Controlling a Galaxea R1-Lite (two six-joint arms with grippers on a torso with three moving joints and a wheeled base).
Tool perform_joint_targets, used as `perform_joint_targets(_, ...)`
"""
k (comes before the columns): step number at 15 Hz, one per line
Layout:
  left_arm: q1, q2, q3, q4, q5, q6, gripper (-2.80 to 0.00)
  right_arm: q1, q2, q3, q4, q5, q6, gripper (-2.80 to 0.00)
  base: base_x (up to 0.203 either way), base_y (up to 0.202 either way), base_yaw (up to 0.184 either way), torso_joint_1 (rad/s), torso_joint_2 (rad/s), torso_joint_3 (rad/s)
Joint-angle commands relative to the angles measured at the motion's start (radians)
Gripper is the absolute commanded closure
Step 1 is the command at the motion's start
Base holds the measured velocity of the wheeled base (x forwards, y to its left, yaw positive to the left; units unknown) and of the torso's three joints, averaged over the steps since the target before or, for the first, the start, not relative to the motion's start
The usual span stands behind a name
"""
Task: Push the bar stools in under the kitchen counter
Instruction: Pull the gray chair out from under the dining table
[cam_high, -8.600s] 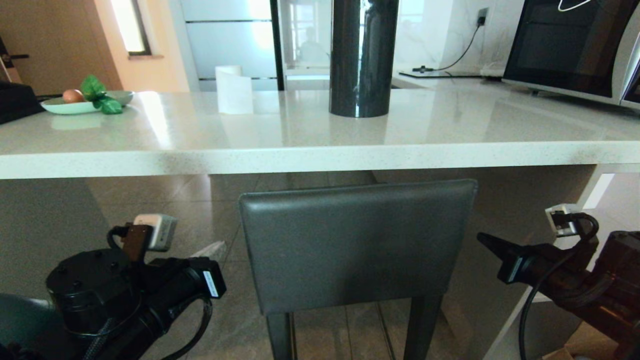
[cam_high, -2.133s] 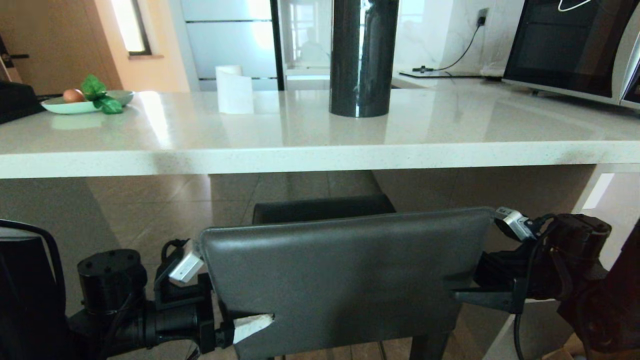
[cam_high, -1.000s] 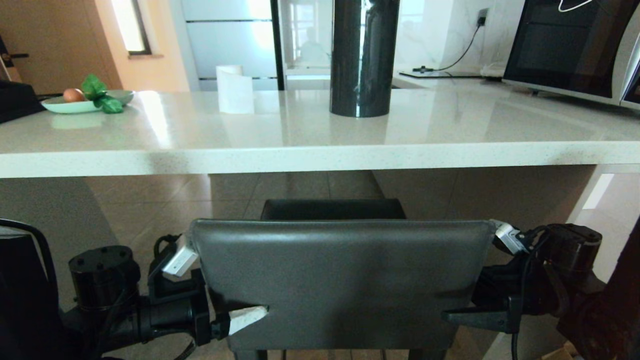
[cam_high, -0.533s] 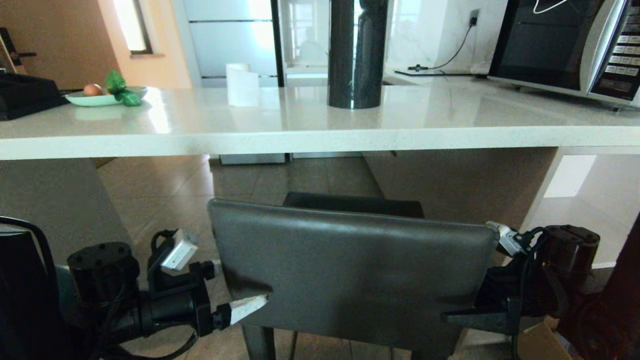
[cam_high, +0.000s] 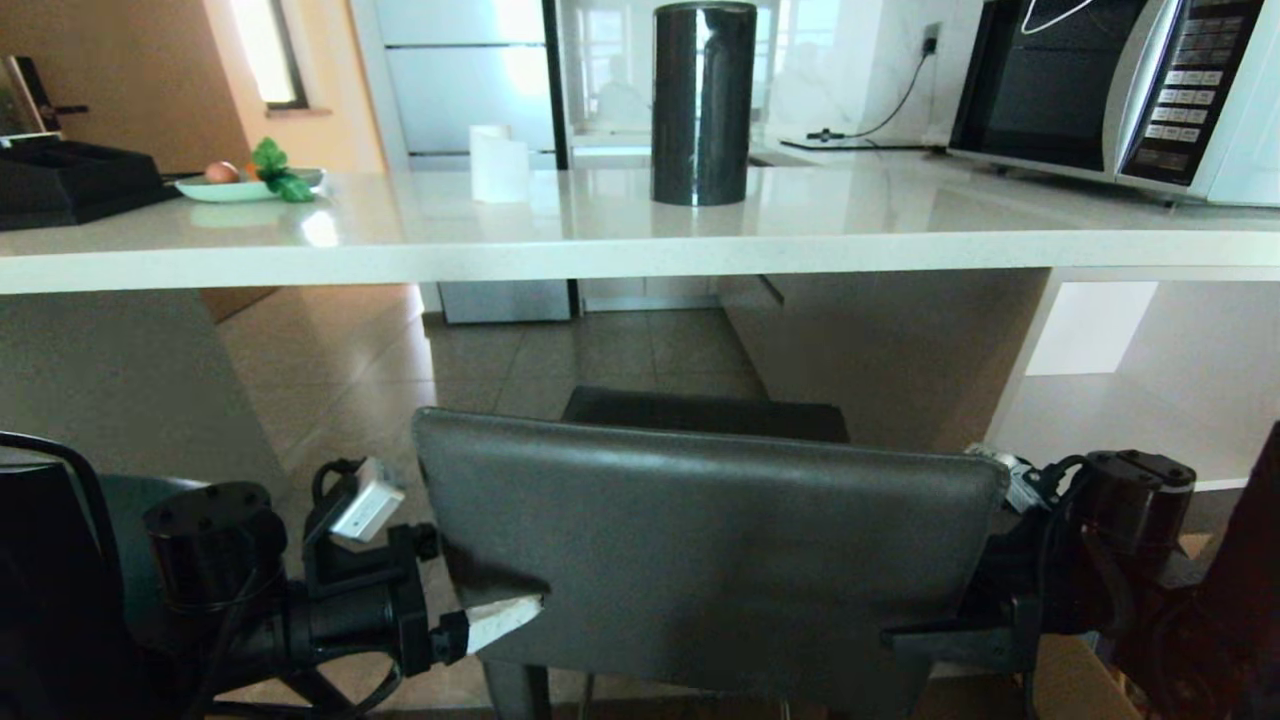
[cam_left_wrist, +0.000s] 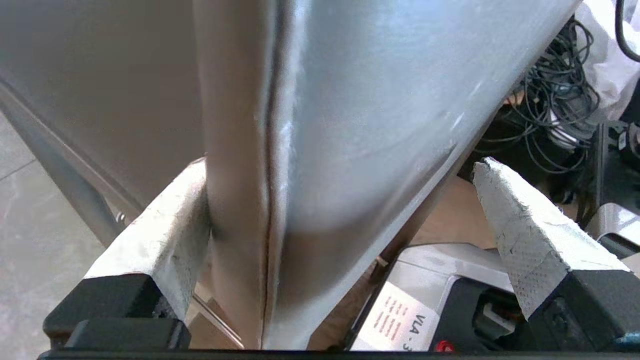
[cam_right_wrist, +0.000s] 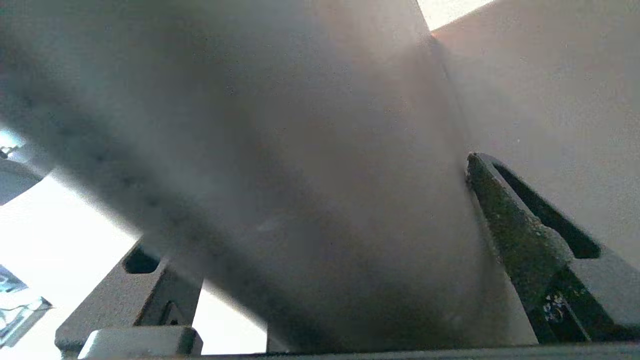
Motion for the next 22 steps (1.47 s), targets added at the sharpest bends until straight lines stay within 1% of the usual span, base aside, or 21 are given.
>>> perform_joint_targets(1, -0.004, -0.004, 0.000, -0.009, -0.003, 0.000, -2.80, -0.004, 0.002, 0.000, -0.011, 0.003, 0.000, -2.80, 0.000, 0.000, 0.000, 0.000, 0.00, 0.000)
perform_joint_targets(7, -0.004, -0.016, 0.006, -0.009, -0.003, 0.000, -2.80, -0.004, 0.002, 0.000, -0.011, 0.003, 0.000, -2.80, 0.000, 0.000, 0.000, 0.000, 0.00, 0.000)
perform_joint_targets(8, -0.004, -0.016, 0.006, -0.009, -0.003, 0.000, -2.80, -0.004, 0.002, 0.000, -0.011, 0.003, 0.000, -2.80, -0.128, 0.000, 0.001, 0.010, 0.01, -0.003)
perform_joint_targets(22, -0.008, -0.019, 0.009, -0.009, -0.003, 0.001, -2.80, -0.005, 0.005, 0.003, -0.011, 0.004, 0.000, -2.80, -0.193, 0.000, 0.000, 0.003, 0.00, 0.003)
